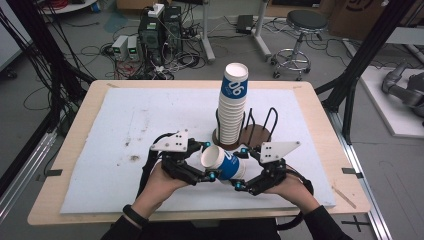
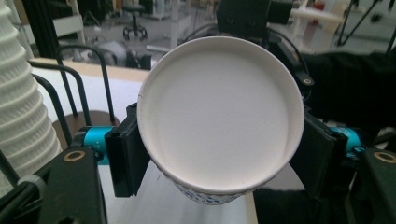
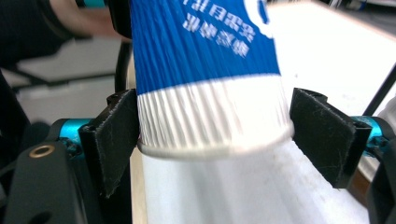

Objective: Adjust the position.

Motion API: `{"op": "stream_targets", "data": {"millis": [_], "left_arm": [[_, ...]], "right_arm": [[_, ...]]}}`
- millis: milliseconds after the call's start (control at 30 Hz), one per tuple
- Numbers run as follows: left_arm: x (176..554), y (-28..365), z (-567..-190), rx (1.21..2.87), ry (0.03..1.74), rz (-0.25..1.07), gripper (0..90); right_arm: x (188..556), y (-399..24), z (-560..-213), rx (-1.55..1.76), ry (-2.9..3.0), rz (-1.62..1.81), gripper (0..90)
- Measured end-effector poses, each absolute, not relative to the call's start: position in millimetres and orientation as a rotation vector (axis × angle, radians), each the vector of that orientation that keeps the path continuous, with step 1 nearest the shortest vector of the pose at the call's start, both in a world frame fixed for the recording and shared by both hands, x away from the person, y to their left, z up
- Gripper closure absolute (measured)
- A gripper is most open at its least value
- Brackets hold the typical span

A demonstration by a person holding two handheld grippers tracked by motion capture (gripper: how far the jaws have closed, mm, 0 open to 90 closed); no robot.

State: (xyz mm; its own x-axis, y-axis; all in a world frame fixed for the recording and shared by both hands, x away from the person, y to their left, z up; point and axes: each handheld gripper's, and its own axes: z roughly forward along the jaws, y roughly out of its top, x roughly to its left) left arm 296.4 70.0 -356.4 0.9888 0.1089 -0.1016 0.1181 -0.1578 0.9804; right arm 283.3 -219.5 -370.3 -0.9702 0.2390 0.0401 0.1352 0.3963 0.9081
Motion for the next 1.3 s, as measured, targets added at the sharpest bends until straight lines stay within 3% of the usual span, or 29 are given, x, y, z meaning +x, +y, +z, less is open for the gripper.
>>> {"op": "stream_targets", "data": {"millis": [133,333,933,1300], "left_arm": [[296.9,72.9,-357.5,1.653,0.186,-0.018,29.5],[297.2,71.9,-360.6,1.622,0.185,-0.041,29.3],[296.4,63.0,-355.2,1.96,0.155,-0.054,25.2],[296.7,63.6,-357.8,1.934,0.098,-0.056,29.0]], "right_arm": [[285.0,-220.9,-371.6,0.392,2.508,1.719,15.0],[283.6,-216.0,-372.6,0.388,2.481,1.777,18.0],[280.7,-217.8,-366.2,0.252,2.622,1.517,20.9],[278.4,-219.1,-360.6,0.203,2.637,1.443,18.5]]}}
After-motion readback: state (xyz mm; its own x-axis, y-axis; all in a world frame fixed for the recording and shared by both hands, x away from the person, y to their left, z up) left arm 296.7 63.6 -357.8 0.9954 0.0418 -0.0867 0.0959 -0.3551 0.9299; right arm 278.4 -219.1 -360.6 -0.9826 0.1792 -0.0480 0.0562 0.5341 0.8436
